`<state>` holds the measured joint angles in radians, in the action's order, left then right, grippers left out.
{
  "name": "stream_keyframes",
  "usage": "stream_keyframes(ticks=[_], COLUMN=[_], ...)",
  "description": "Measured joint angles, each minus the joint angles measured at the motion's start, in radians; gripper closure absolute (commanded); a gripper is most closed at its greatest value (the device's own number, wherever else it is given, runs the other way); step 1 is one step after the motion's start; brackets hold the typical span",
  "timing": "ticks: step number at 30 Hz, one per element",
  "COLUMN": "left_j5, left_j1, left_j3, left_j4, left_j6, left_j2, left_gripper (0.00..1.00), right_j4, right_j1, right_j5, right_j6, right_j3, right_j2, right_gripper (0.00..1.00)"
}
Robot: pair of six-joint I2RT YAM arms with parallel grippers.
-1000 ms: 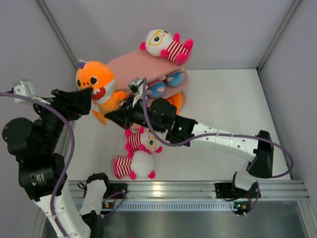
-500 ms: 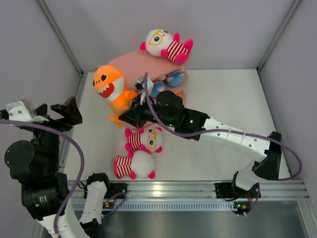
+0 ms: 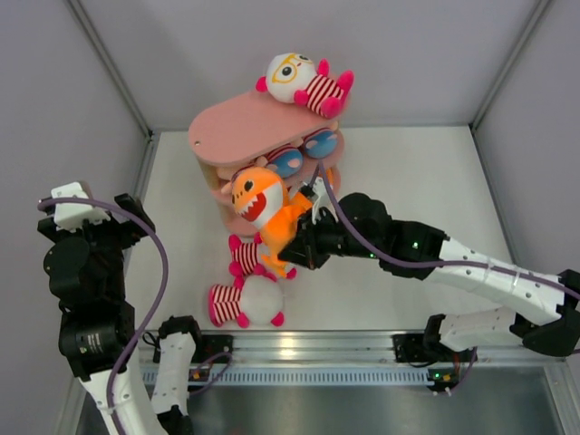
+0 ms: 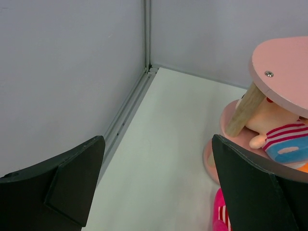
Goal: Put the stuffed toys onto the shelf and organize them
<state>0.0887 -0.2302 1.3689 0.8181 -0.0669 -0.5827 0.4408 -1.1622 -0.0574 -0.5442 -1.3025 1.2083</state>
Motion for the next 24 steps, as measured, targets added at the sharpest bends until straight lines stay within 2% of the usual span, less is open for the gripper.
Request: stream_keyframes(ticks=[3,9,12,15,17,19,21,24], left_j5=[0.002,-0.004,-0.022,-0.067,-0.118,-0.204,-0.320,-0.479], left_j1=[-0.007,-0.010,-0.010,-0.010,-0.010,-0.009,-0.002,0.010], left_j3=[0.000,-0.005,-0.025,-0.069,-0.104,-0.149,-0.213,-0.308], left_j4=[-0.001,-0.002,-0.003,-0.002,-0.004,0.002,0.012,0.045], left_j6=[0.006,0.015,0.015,0.016,0.020,0.032,0.063,0.131], left_j2=[0.002,0.003,0.003,0.005,0.005,0.005,0.002,-0.024], left_gripper=[0.02,0.02,0.02,0.03,0.07,0.17,0.23,0.22], right_j4=[0.038,0.008,-0.045,-0.057,-0.078,-0.093,-0.109,-0.153], right_j1=[0.000,0.024,0.113,0.204,0.248,0.286,0.323,0.373], right_j5=[-0.064,-0.267,-0.375,-0.414,-0.428,-0.442,-0.450,-0.462], right_j6=[-0.029,-0.125,-0.166,-0.165,-0.156,-0.146,-0.132,-0.125], right_j3=[0.106,0.411,0.534,0.558,0.554,0.545,0.534,0.535], right_j2=[-0.049,-0.153,-0.146,-0.109,-0.092,-0.077,-0.061,-0.051], right_gripper=[1.00,1.00,1.00,1.00,1.00,1.00,1.00,1.00])
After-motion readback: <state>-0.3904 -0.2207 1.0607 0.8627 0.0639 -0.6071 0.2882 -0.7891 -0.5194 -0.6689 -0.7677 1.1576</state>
